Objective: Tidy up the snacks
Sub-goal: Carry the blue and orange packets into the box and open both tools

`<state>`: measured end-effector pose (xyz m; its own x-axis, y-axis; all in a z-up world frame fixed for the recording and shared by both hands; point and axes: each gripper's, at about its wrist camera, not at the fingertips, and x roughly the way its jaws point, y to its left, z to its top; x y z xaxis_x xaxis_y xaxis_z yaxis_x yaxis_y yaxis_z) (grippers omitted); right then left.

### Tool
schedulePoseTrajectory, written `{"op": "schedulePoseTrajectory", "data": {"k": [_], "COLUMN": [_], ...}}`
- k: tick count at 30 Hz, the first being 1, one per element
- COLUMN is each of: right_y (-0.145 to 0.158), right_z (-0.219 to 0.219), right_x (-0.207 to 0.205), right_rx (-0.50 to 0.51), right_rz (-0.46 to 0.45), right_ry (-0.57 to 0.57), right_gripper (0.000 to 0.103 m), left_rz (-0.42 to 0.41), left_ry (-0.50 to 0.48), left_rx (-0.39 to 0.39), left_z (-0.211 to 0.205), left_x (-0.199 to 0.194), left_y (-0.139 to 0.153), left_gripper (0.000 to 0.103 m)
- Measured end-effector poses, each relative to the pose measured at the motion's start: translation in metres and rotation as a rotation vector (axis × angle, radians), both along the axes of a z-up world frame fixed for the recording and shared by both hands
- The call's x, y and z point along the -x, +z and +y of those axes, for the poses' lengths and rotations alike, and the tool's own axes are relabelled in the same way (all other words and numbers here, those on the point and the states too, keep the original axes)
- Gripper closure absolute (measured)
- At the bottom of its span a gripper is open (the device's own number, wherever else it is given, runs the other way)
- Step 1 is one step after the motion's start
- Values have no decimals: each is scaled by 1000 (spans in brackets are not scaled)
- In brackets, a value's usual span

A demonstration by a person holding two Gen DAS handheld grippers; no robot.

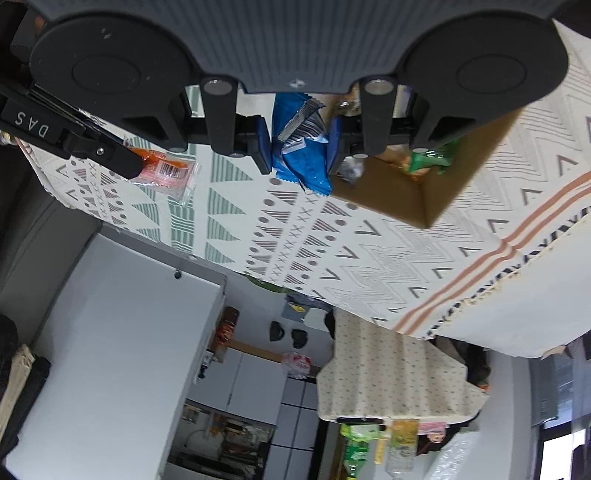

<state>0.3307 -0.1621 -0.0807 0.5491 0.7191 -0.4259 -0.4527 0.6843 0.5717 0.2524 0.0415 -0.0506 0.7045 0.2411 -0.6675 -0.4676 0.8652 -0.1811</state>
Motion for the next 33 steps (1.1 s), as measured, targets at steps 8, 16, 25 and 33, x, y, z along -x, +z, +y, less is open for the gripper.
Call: {"op": "schedulePoseTrajectory", "data": {"k": [8, 16, 25, 33], "right_y": [13, 17, 10, 1], "right_z": [24, 50, 79, 100], "right_x": [13, 29, 42, 43], "right_rx": [-1, 12, 93, 147], "right_rz": [-35, -36, -49, -35], "right_ry": [65, 143, 187, 210], "right_gripper": [87, 87, 87, 87], "left_rz": [-1, -12, 12, 55], "left_ry": [59, 93, 84, 65], "left_rx": [0, 16, 93, 140], "left_z": [27, 50, 74, 88], "left_x": [27, 43, 44, 28], "left_y": [14, 19, -4, -22], "left_gripper": [73, 73, 73, 70]}}
